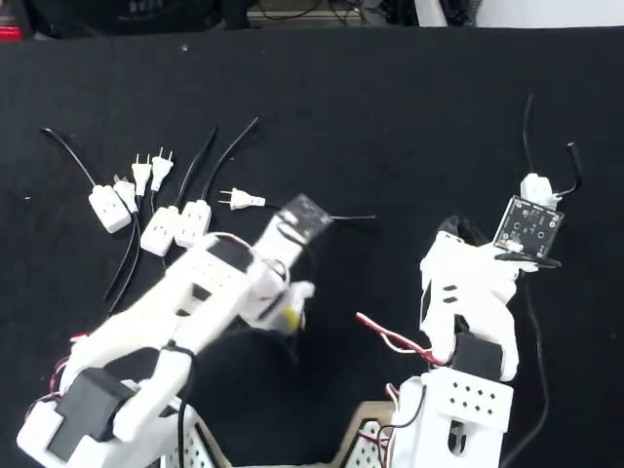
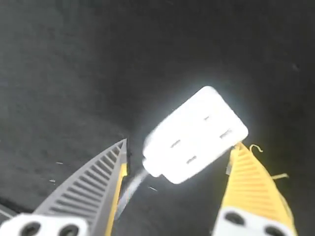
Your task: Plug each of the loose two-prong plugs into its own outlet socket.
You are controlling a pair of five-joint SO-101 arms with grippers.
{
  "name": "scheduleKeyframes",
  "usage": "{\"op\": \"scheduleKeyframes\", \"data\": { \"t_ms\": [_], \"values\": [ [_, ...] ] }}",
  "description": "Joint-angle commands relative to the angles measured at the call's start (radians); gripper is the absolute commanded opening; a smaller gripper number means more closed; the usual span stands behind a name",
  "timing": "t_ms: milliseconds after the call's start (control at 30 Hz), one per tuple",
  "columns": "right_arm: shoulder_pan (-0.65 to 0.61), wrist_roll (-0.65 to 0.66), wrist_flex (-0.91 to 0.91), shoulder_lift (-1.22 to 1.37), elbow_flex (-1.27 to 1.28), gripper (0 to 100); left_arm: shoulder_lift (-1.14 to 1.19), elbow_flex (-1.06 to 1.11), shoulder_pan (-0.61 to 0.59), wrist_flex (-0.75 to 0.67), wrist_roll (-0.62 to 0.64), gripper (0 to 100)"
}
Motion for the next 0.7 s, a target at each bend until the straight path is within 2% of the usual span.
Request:
{"op": "scheduleKeyframes", "data": {
  "t_ms": [0,367,533,600,667],
  "values": [
    [-0.023,-0.003,0.006,-0.019,-0.053,3.1,-0.005,-0.008,-0.090,-0.063,0.009,32],
    [-0.023,-0.003,0.006,-0.019,-0.053,3.1,-0.017,-0.025,-0.128,-0.041,0.011,32],
    [-0.023,-0.003,0.006,-0.019,-0.053,3.1,-0.006,-0.289,-0.145,0.229,0.014,32],
    [-0.023,-0.003,0.006,-0.019,-0.053,3.1,-0.002,-0.389,-0.186,0.249,0.044,32],
    [-0.023,-0.003,0.006,-0.019,-0.053,3.1,0.015,-0.440,-0.243,0.193,0.132,30]
  ]
}}
